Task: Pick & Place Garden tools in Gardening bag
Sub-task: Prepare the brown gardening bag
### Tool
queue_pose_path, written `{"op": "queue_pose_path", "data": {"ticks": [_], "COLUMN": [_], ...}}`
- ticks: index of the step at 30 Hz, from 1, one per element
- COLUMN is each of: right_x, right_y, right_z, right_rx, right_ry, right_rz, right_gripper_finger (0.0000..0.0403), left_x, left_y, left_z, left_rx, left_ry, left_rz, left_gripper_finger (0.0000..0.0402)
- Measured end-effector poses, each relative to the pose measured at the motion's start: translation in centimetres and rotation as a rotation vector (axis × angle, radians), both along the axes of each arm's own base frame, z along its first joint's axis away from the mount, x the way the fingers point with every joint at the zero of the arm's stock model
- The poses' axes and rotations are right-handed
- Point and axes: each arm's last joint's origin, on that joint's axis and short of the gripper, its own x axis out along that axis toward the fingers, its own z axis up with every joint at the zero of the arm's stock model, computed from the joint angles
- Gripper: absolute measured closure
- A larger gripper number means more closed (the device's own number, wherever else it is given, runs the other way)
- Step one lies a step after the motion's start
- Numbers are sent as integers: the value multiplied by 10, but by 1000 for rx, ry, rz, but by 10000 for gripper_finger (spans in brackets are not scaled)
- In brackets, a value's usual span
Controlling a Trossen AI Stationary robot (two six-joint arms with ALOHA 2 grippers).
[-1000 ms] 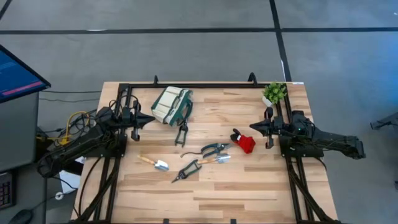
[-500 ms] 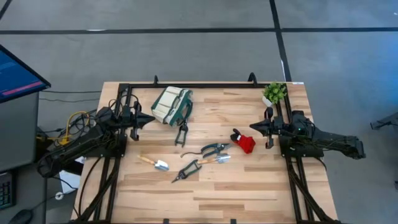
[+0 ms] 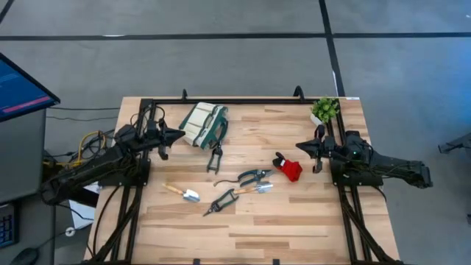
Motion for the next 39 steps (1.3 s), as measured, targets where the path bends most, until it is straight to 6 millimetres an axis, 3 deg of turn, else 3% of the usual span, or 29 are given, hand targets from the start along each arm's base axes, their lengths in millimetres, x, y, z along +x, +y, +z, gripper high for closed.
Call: {"op": "queue_pose_path", "data": {"ticks": [9, 15, 23, 29, 32, 39], "right_x": [0, 0, 0, 0, 0, 0], "right_y": [-1, -1, -1, -1, -1, -1], "right_z": [0, 0, -1, -2, -2, -2], "right_rx": [1, 31, 114, 133, 148, 158], "right_ry": [0, -8, -23, -16, -17, -19], "right_rz": [-48, -47, -45, -45, -44, -44], "right_gripper_finger": [403, 403, 403, 403, 403, 403], "left_x": [44, 84, 136, 164, 175, 190], "left_y": [6, 8, -7, -19, -20, -6], "left_z": [32, 36, 64, 89, 88, 59], "left_rx": [30, 6, 102, 166, 172, 152], "left_ry": [166, 444, 633, 695, 711, 826], "left_rz": [126, 314, 472, 556, 548, 538], "left_gripper_finger": [399, 399, 399, 399, 399, 399]}}
